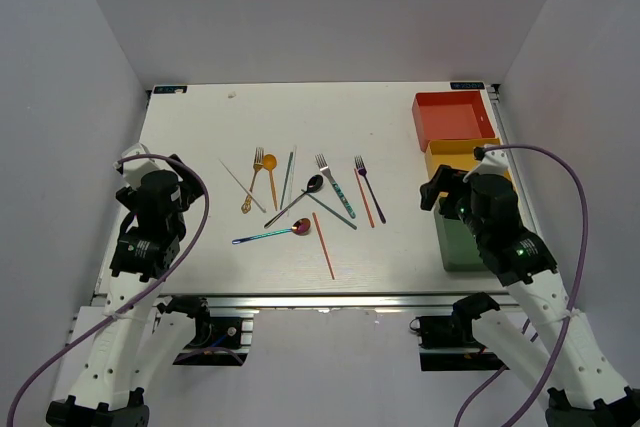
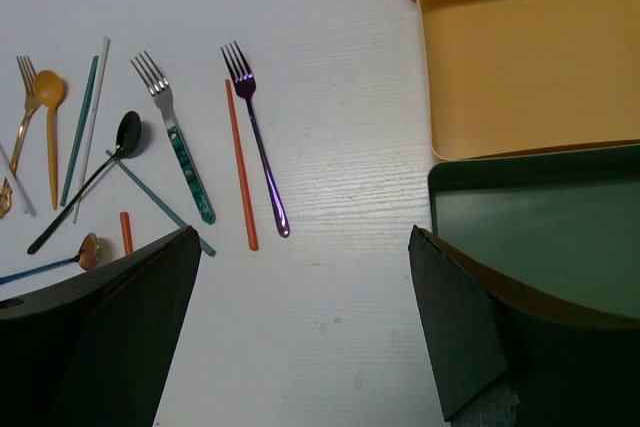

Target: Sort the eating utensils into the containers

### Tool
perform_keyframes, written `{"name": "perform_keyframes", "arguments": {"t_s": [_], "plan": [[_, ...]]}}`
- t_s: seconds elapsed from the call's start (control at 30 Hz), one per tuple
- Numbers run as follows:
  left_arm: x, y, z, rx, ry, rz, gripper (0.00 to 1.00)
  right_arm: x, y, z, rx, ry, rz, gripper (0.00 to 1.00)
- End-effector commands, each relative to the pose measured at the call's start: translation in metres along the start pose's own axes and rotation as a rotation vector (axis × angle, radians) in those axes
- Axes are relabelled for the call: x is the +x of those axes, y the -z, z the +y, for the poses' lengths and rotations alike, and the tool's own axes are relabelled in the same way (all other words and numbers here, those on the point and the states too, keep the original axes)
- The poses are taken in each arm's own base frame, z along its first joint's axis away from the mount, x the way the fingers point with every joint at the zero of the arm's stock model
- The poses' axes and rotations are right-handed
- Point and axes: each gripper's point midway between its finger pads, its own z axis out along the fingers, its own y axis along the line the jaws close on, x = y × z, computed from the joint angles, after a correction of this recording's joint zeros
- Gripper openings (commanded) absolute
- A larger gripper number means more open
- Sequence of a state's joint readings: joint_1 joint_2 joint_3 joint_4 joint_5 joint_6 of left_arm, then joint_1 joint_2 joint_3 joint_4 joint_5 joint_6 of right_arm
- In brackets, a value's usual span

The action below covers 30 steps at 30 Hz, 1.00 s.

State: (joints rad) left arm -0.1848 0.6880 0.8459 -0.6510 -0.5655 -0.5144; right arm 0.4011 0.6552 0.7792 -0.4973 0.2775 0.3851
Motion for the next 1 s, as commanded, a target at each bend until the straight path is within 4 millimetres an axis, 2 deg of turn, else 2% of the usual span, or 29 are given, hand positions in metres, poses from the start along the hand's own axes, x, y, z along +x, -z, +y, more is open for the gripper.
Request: {"name": "perform_keyframes", "arguments": {"t_s": [0.0, 0.07, 0.1, 0.17, 0.2, 0.23, 0.27, 0.3, 0.33, 0.4, 0.43, 0.5, 0.53, 0.57, 0.6, 0.67, 0.7, 0.83, 0.97], "plan": [[-0.007, 0.002, 0.001, -0.011, 0.015, -0.017, 0.98, -0.026, 0.000, 0.020, -0.081, -0.008, -0.065, 0.89], [-0.007, 0.001, 0.002, -0.013, 0.013, -0.016, 0.98, -0.027, -0.003, 0.036, -0.160, -0.014, -0.055, 0.89], [-0.007, 0.001, 0.001, -0.012, 0.012, -0.014, 0.98, -0.034, -0.006, 0.045, -0.192, -0.023, -0.068, 0.89], [-0.006, 0.000, 0.002, -0.015, 0.010, -0.011, 0.98, -0.027, -0.024, 0.058, -0.230, -0.020, 0.003, 0.89], [-0.006, -0.001, 0.002, -0.015, 0.010, -0.010, 0.98, -0.035, -0.029, 0.066, -0.247, -0.015, 0.005, 0.89], [-0.005, -0.001, 0.001, -0.015, 0.007, -0.006, 0.98, -0.024, -0.052, 0.068, -0.227, -0.008, 0.075, 0.89], [-0.004, -0.002, 0.002, -0.016, 0.004, -0.003, 0.98, -0.023, -0.063, 0.070, -0.213, 0.002, 0.109, 0.89], [-0.004, -0.002, 0.001, -0.015, 0.005, -0.004, 0.98, -0.043, -0.070, 0.077, -0.211, 0.033, 0.089, 0.89], [-0.004, -0.002, 0.001, -0.015, 0.005, -0.002, 0.98, -0.022, -0.098, 0.066, -0.125, 0.067, 0.197, 0.89], [-0.003, -0.002, 0.001, -0.012, 0.004, -0.001, 0.98, -0.021, -0.121, 0.062, -0.060, 0.118, 0.246, 0.83], [-0.003, -0.002, 0.001, -0.014, 0.003, 0.000, 0.98, -0.018, -0.143, 0.061, -0.030, 0.171, 0.295, 0.75], [-0.003, -0.002, 0.000, -0.010, 0.003, 0.002, 0.98, -0.012, -0.162, 0.063, -0.019, 0.213, 0.332, 0.64], [-0.003, -0.003, 0.001, -0.011, 0.003, 0.001, 0.98, -0.002, -0.180, 0.066, -0.026, 0.229, 0.369, 0.59], [-0.003, -0.003, 0.000, -0.010, 0.002, 0.003, 0.98, 0.001, -0.189, 0.068, -0.040, 0.255, 0.381, 0.52], [-0.002, -0.003, 0.000, -0.007, -0.001, 0.006, 0.98, 0.019, -0.201, 0.068, -0.045, 0.274, 0.431, 0.51], [-0.001, -0.004, -0.001, -0.004, -0.004, 0.010, 0.98, 0.027, -0.210, 0.075, -0.064, 0.303, 0.455, 0.46], [0.000, -0.004, -0.001, -0.005, -0.005, 0.013, 0.98, 0.037, -0.216, 0.076, -0.067, 0.313, 0.481, 0.46], [0.001, -0.005, -0.003, 0.001, -0.010, 0.017, 0.98, 0.062, -0.223, 0.087, -0.098, 0.344, 0.533, 0.47], [0.003, -0.007, -0.004, 0.005, -0.018, 0.027, 0.98, 0.084, -0.227, 0.085, -0.082, 0.375, 0.580, 0.47]]}}
